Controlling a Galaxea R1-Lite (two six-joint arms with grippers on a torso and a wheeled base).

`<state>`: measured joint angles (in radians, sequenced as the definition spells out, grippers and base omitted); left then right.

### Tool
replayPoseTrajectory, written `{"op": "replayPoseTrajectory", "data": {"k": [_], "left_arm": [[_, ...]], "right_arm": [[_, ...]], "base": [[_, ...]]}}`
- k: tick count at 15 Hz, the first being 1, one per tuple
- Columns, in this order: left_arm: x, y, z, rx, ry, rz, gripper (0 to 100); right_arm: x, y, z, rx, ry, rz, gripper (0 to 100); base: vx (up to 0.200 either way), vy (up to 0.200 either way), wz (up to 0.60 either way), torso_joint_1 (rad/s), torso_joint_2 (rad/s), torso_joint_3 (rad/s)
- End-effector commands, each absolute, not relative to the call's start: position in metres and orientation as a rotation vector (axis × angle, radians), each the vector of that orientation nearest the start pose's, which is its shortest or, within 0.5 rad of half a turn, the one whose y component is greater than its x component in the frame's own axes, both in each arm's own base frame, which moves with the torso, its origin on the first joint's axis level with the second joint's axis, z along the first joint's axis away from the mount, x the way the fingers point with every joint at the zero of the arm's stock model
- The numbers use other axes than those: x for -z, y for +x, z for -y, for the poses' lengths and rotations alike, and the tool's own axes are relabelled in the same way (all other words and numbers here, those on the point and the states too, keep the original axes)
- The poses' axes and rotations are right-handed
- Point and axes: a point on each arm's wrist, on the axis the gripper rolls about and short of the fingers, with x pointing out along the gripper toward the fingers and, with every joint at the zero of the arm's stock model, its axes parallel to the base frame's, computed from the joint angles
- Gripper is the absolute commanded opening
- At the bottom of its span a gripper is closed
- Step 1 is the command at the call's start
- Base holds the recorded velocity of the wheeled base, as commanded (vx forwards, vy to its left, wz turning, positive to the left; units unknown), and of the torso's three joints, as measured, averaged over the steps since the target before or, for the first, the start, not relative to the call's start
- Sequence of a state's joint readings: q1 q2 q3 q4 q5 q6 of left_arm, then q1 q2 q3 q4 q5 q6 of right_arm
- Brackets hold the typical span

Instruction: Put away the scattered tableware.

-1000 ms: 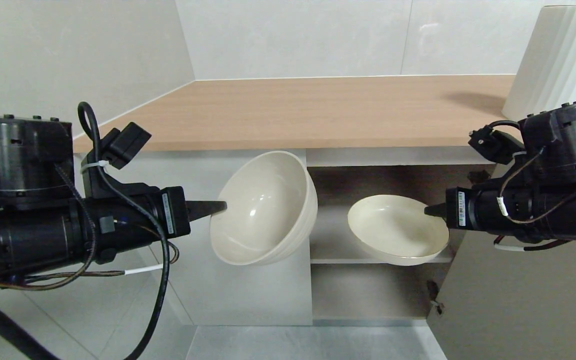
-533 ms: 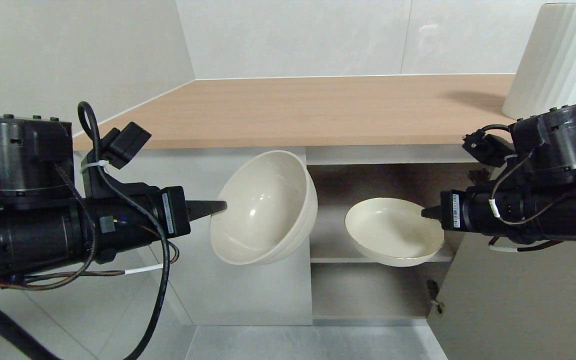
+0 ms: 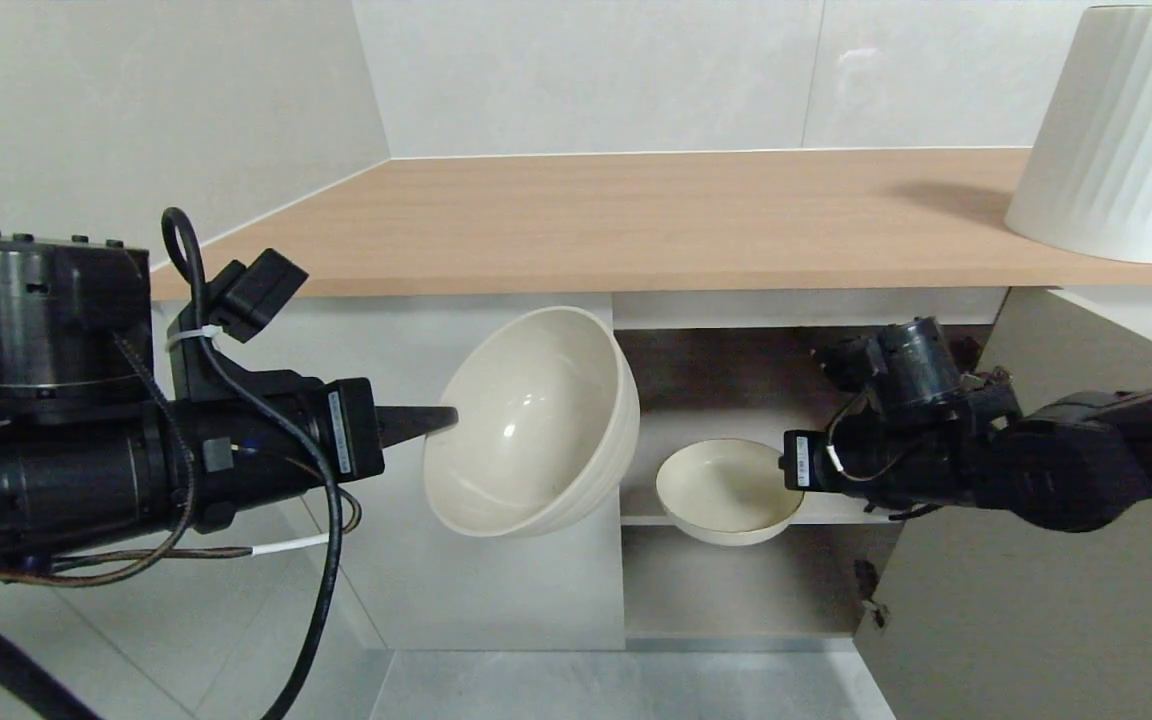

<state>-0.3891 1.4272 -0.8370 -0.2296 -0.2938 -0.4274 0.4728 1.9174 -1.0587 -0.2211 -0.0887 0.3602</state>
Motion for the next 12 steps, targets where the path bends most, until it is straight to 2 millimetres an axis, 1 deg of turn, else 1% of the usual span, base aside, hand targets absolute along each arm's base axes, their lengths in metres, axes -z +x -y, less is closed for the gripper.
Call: {"op": "replayPoseTrajectory", "data": {"k": [1, 2, 3, 4, 5, 6, 7, 8, 10, 12], "left_arm": [[-0.223, 0.219, 0.101, 0.6, -0.384, -0.523, 0], [-0.219, 0.218, 0.105, 0.609, -0.379, -0.541, 0], [-0.216, 0.219, 0.109, 0.619, -0.374, -0.557, 0], [-0.214, 0.219, 0.111, 0.622, -0.371, -0.567, 0], [-0.201, 0.22, 0.12, 0.64, -0.357, -0.621, 0], [-0.197, 0.22, 0.125, 0.651, -0.35, -0.639, 0], [-0.188, 0.221, 0.132, 0.661, -0.336, -0.679, 0], [-0.185, 0.222, 0.134, 0.663, -0.332, -0.689, 0], [-0.179, 0.226, 0.136, 0.653, -0.325, -0.709, 0], [-0.178, 0.226, 0.138, 0.656, -0.321, -0.716, 0]], "right_arm": [[-0.077, 0.345, -0.162, -0.181, 0.134, -0.757, 0], [-0.067, 0.353, -0.162, -0.163, 0.138, -0.74, 0], [-0.06, 0.361, -0.157, -0.139, 0.142, -0.726, 0], [-0.057, 0.363, -0.155, -0.129, 0.144, -0.723, 0], [-0.047, 0.373, -0.15, -0.103, 0.153, -0.714, 0], [-0.042, 0.376, -0.148, -0.094, 0.152, -0.717, 0], [-0.034, 0.387, -0.144, -0.065, 0.16, -0.695, 0], [-0.03, 0.39, -0.143, -0.05, 0.158, -0.69, 0], [-0.018, 0.403, -0.141, 0.008, 0.15, -0.657, 0], [-0.013, 0.411, -0.142, 0.03, 0.153, -0.627, 0]], "base": [[0.0, 0.0, 0.0, 0.0, 0.0, 0.0], [0.0, 0.0, 0.0, 0.0, 0.0, 0.0], [0.0, 0.0, 0.0, 0.0, 0.0, 0.0], [0.0, 0.0, 0.0, 0.0, 0.0, 0.0], [0.0, 0.0, 0.0, 0.0, 0.0, 0.0], [0.0, 0.0, 0.0, 0.0, 0.0, 0.0], [0.0, 0.0, 0.0, 0.0, 0.0, 0.0], [0.0, 0.0, 0.0, 0.0, 0.0, 0.0], [0.0, 0.0, 0.0, 0.0, 0.0, 0.0], [0.0, 0.0, 0.0, 0.0, 0.0, 0.0]]}}
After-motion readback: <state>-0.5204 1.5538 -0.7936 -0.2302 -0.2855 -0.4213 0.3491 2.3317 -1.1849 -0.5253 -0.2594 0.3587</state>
